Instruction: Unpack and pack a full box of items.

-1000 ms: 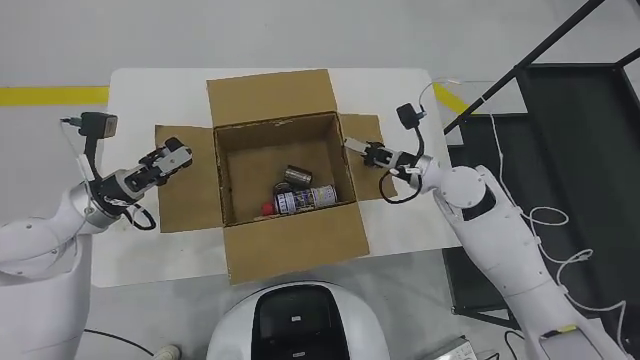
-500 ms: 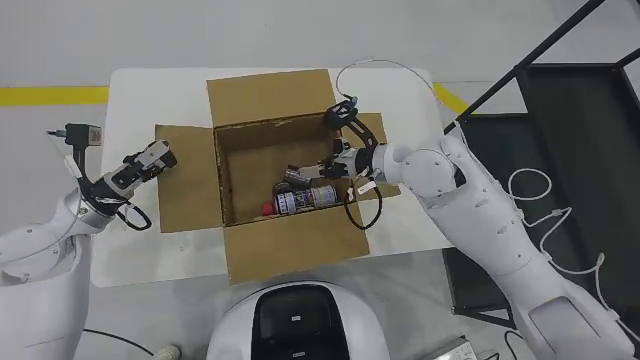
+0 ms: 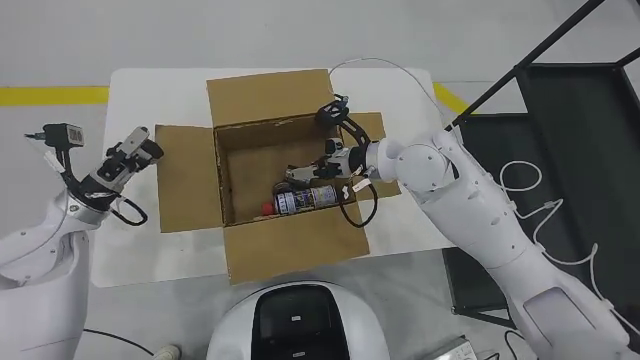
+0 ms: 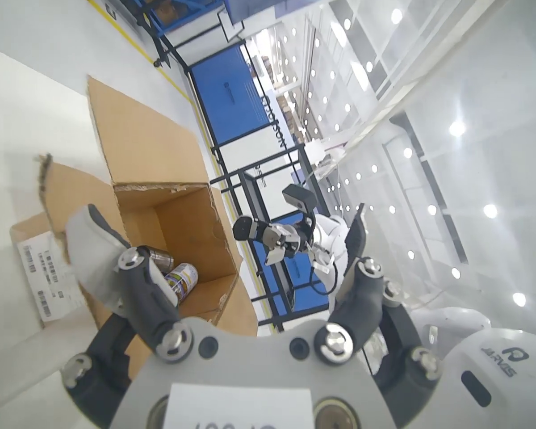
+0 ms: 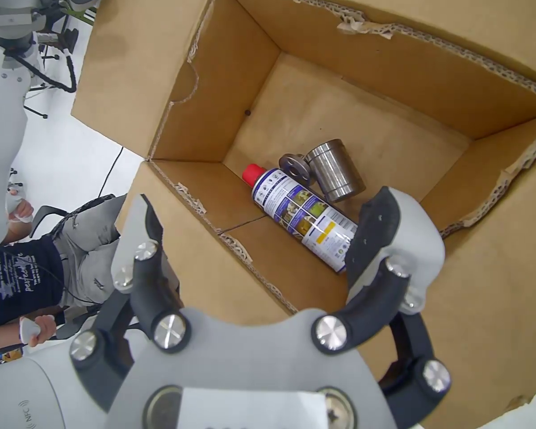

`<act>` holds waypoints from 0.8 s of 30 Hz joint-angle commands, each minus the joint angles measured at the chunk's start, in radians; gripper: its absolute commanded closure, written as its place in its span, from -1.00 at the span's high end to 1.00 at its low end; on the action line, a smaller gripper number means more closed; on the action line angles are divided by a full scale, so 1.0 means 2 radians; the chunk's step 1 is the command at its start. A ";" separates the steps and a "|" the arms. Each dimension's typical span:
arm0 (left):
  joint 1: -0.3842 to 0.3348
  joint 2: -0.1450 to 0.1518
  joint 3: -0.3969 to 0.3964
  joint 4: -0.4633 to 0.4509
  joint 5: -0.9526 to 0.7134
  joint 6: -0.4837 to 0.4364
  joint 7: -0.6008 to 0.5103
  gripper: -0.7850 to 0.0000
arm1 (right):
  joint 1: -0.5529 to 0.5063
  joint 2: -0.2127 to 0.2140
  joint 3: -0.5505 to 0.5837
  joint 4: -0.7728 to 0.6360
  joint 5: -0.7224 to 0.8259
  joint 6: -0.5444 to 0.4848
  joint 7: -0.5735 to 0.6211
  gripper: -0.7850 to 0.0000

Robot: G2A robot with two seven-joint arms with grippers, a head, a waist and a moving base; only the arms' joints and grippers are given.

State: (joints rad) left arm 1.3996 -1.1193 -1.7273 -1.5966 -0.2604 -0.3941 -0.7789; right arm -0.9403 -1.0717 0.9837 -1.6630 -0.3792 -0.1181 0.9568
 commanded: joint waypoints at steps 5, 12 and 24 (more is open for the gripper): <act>0.000 0.000 -0.007 0.019 -0.015 -0.008 0.035 1.00 | 0.000 0.000 0.000 0.000 0.000 0.000 0.000 1.00; 0.000 0.000 -0.007 0.019 -0.016 -0.009 0.037 1.00 | 0.000 0.000 0.000 0.000 0.000 0.000 0.000 1.00; 0.000 0.000 -0.007 0.019 -0.016 -0.009 0.037 1.00 | 0.000 0.000 0.000 0.000 0.000 0.000 0.000 1.00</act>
